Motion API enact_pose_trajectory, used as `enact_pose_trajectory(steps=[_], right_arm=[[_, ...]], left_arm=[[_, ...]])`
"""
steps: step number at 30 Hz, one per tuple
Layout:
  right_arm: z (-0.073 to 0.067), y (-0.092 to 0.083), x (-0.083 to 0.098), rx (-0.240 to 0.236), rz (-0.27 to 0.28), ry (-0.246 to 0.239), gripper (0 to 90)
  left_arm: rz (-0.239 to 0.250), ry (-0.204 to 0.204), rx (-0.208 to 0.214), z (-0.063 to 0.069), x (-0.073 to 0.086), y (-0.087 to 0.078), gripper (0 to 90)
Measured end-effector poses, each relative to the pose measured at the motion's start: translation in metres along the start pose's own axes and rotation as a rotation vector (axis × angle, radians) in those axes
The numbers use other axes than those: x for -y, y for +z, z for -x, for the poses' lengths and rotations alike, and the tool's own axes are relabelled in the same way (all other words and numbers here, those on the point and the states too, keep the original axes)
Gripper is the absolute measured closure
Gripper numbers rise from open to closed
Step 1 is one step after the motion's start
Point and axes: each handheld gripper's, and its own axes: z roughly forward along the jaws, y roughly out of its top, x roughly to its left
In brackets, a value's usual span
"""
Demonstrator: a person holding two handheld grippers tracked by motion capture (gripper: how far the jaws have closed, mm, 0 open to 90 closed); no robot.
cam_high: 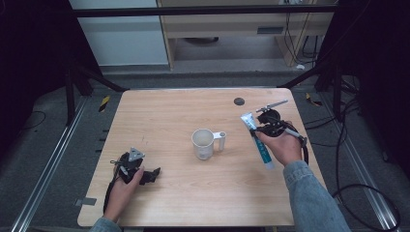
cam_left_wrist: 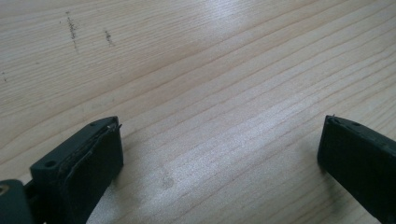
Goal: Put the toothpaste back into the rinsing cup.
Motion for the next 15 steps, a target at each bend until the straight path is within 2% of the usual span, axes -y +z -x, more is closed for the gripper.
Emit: enact_pose_trajectory(steps=[15], right_arm=[[-0.0101,-0.0057,-0.0057,-0.002,0.080,0.002,78.2]], left_arm=[[0.000,0.000,0.000,0.0000,0.0000,0.0000,0.0]])
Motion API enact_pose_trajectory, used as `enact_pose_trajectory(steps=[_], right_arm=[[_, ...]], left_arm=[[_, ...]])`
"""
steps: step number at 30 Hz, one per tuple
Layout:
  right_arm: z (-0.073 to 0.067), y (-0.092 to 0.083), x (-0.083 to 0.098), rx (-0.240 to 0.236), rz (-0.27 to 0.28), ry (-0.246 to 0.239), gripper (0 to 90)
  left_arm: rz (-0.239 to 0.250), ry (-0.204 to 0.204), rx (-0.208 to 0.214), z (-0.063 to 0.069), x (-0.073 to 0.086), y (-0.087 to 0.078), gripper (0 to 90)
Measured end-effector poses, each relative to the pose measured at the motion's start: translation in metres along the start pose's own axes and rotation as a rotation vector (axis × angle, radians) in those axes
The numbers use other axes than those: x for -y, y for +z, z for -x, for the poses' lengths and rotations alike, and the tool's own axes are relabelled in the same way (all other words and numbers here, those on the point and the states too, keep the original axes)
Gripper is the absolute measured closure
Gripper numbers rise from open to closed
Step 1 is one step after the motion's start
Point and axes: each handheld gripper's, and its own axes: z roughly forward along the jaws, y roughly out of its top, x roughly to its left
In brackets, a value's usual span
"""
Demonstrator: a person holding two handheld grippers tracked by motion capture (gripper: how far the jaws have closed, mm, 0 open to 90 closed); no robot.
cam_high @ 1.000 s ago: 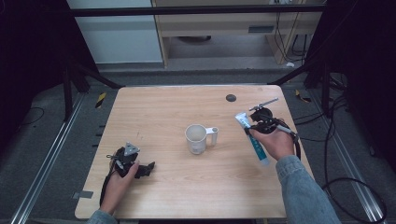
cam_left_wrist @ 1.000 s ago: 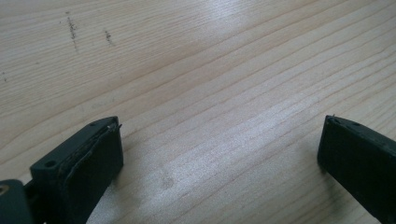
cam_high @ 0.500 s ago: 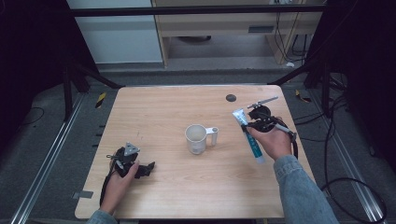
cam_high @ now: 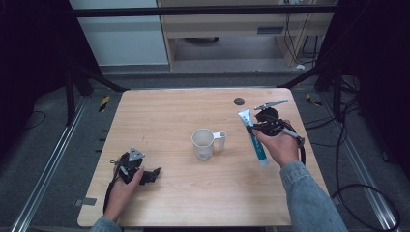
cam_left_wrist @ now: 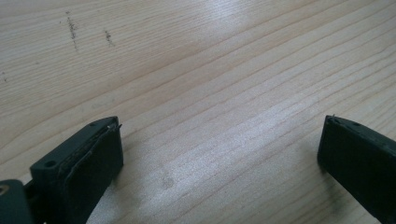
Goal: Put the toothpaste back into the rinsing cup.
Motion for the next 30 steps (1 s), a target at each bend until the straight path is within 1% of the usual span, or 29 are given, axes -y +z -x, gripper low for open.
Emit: enact_pose_trajectory(steps=[4,13,18,23,28,30], right_arm=[[-0.004,-0.001,-0.003,0.002,0.021,-0.007,78.2],[-0.014,-0.005,-0.009,-0.002,0.087,0.003,78.1],[-0.021,-0.005,-0.012,-0.002,0.125,-0.003,78.1],[-0.027,-0.006,-0.014,-0.005,0.165,0.005,78.0],[-0.031,-0.007,-0.014,0.000,0.187,0.017,78.1],[-0.033,-0.009,-0.014,0.004,0.196,0.015,78.1]], left_arm=[[0.000,0.000,0.000,0.000,0.000,0.000,0.0],[0.000,0.000,0.000,0.000,0.000,0.000,0.0],[0.000,0.000,0.000,0.000,0.000,0.000,0.0],[0.000,0.000,0.000,0.000,0.000,0.000,0.0],[0.000,0.000,0.000,0.000,0.000,0.000,0.0],[0.000,0.000,0.000,0.000,0.000,0.000,0.0]])
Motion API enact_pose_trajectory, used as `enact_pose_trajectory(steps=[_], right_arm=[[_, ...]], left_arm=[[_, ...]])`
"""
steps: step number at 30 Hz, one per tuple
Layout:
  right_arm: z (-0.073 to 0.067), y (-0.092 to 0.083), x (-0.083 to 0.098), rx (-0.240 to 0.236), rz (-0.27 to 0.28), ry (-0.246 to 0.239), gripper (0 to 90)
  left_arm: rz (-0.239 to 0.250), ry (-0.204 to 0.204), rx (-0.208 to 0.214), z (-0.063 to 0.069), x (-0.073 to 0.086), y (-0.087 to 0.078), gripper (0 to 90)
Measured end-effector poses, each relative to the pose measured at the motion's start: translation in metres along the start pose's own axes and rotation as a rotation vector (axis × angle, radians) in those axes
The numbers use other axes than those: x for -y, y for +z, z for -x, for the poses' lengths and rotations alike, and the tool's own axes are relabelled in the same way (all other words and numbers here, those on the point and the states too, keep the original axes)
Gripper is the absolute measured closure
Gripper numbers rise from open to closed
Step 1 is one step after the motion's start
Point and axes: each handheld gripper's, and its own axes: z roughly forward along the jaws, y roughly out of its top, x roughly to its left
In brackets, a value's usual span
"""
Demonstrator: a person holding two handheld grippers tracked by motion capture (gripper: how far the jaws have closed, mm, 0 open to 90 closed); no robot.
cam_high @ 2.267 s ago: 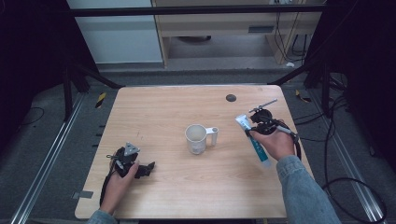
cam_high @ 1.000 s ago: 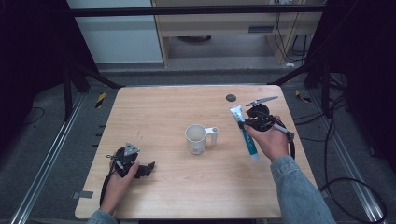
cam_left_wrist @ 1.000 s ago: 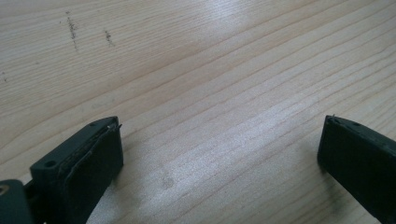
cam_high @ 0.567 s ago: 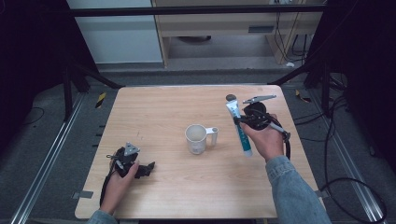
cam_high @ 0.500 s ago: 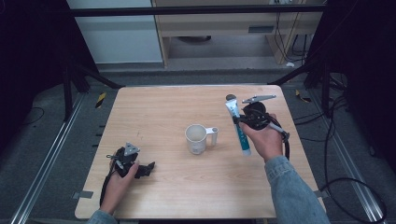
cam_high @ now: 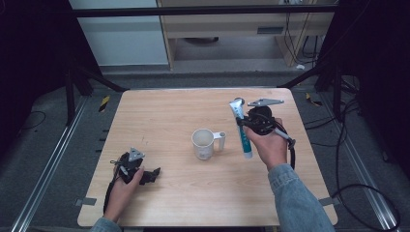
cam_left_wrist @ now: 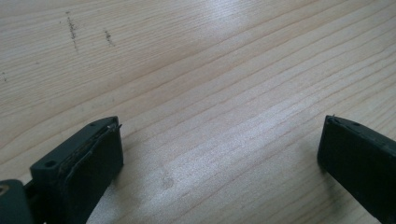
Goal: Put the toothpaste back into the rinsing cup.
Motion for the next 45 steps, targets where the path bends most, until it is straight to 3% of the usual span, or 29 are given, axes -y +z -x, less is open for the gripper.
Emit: enact_pose_trajectory(steps=[13,34,45], right_arm=[[-0.017,-0.002,0.003,-0.009,0.026,0.004,78.1],[-0.042,0.001,-0.014,-0.017,0.094,0.015,78.0],[-0.047,0.006,-0.025,-0.016,0.122,0.019,78.0]], left_arm=[[0.000,0.000,0.000,0.000,0.000,0.000,0.0],[0.003,-0.003,0.000,0.000,0.000,0.000,0.0],[0.003,0.001,-0.001,0.000,0.000,0.000,0.0]])
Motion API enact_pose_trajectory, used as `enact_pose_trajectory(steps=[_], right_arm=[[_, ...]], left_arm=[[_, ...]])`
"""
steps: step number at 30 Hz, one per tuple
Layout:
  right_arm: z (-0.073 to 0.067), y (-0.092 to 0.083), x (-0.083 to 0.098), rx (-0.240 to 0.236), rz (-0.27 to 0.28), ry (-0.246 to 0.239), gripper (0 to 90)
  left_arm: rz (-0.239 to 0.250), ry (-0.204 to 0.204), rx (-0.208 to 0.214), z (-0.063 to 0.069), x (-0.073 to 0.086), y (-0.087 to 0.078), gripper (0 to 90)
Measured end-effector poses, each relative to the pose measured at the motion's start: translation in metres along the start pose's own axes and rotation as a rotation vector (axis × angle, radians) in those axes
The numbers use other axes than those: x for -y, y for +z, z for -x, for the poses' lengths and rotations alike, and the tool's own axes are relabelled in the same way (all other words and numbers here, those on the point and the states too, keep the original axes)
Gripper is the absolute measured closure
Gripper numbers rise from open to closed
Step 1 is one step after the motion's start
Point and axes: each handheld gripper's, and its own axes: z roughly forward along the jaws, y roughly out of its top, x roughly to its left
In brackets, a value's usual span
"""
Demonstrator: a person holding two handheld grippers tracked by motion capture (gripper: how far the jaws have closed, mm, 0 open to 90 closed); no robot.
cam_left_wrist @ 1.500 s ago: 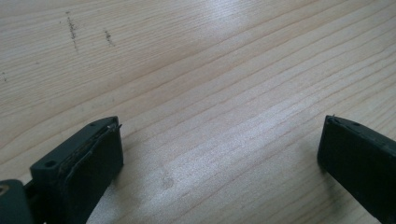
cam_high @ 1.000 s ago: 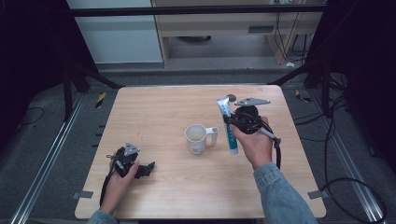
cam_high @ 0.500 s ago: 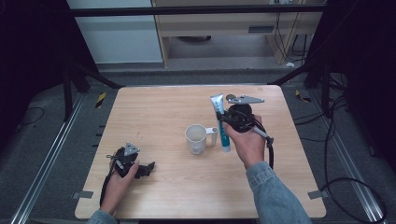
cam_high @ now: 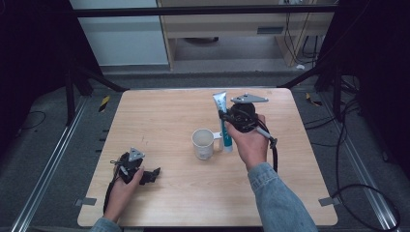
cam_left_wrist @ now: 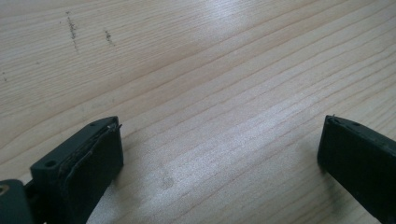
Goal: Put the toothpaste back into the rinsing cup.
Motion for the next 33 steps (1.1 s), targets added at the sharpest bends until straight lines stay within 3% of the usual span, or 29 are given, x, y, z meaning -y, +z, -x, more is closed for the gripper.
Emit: enact_pose_trajectory(steps=[33], right_arm=[[-0.019,0.017,-0.021,0.015,0.080,0.016,78.0]], left_arm=[[0.000,0.000,0.000,0.000,0.000,0.000,0.0]])
